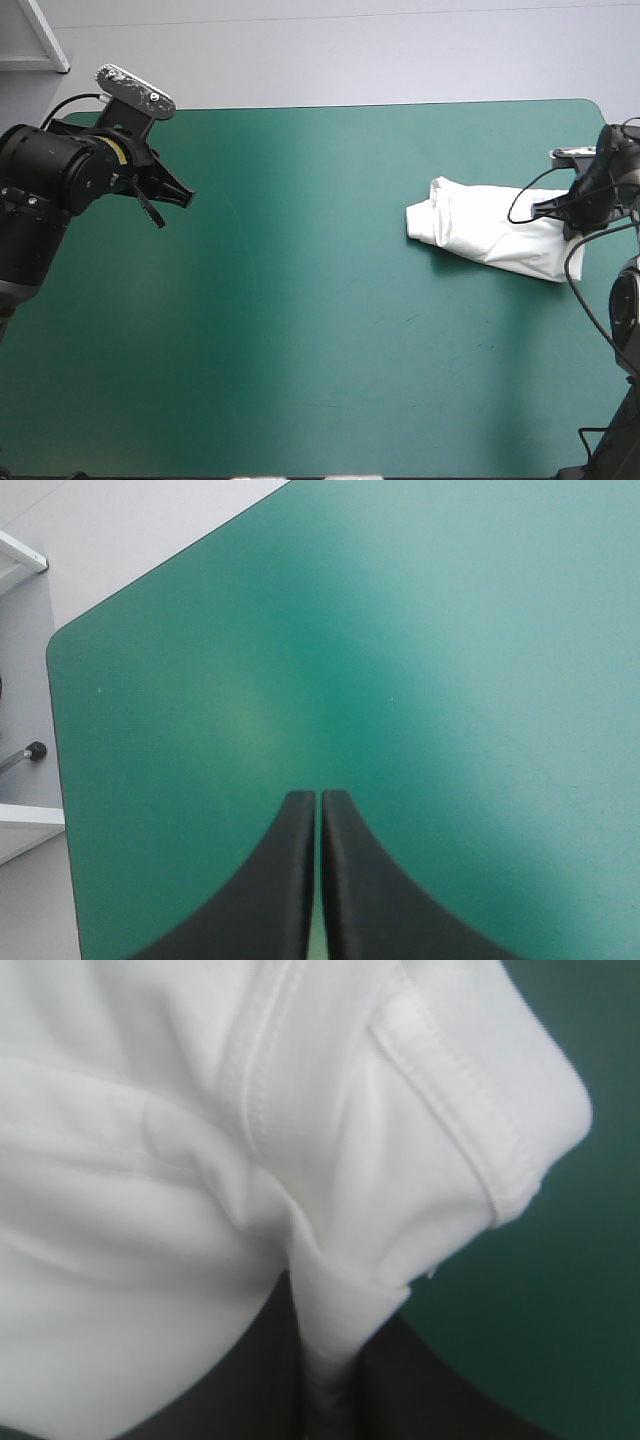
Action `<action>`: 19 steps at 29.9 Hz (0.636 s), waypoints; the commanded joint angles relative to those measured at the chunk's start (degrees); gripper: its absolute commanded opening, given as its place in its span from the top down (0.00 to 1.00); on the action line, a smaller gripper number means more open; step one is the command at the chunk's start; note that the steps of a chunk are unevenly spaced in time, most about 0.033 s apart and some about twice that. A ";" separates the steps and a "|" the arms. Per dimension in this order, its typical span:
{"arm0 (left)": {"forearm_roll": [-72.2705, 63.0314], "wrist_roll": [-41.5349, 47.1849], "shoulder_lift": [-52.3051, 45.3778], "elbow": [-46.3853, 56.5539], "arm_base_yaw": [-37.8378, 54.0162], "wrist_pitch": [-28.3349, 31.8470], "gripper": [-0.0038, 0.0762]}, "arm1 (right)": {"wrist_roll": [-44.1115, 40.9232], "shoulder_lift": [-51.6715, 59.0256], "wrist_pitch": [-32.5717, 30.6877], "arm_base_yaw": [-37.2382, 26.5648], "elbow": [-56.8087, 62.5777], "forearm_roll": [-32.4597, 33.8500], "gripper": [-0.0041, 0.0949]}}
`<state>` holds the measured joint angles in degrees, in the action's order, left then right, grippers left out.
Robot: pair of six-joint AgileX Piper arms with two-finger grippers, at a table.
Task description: Fold the cloth
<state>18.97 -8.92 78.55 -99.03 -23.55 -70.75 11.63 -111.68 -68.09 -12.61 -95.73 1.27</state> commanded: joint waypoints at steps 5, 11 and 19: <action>1.06 -0.10 -1.61 -1.42 -0.10 3.61 0.93 | 0.94 4.20 0.74 -3.39 -0.74 1.08 0.83; 1.79 0.66 -1.88 -1.42 -0.10 4.44 0.93 | -0.97 8.07 0.48 -3.39 -2.85 0.41 0.25; 3.80 4.53 -5.55 -1.42 -0.10 4.83 0.93 | 1.10 19.68 0.48 -3.03 -5.38 -21.29 0.43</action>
<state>19.86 -6.57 76.78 -98.98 -23.55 -69.16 9.50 -99.41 -68.29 -15.53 -98.53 -8.88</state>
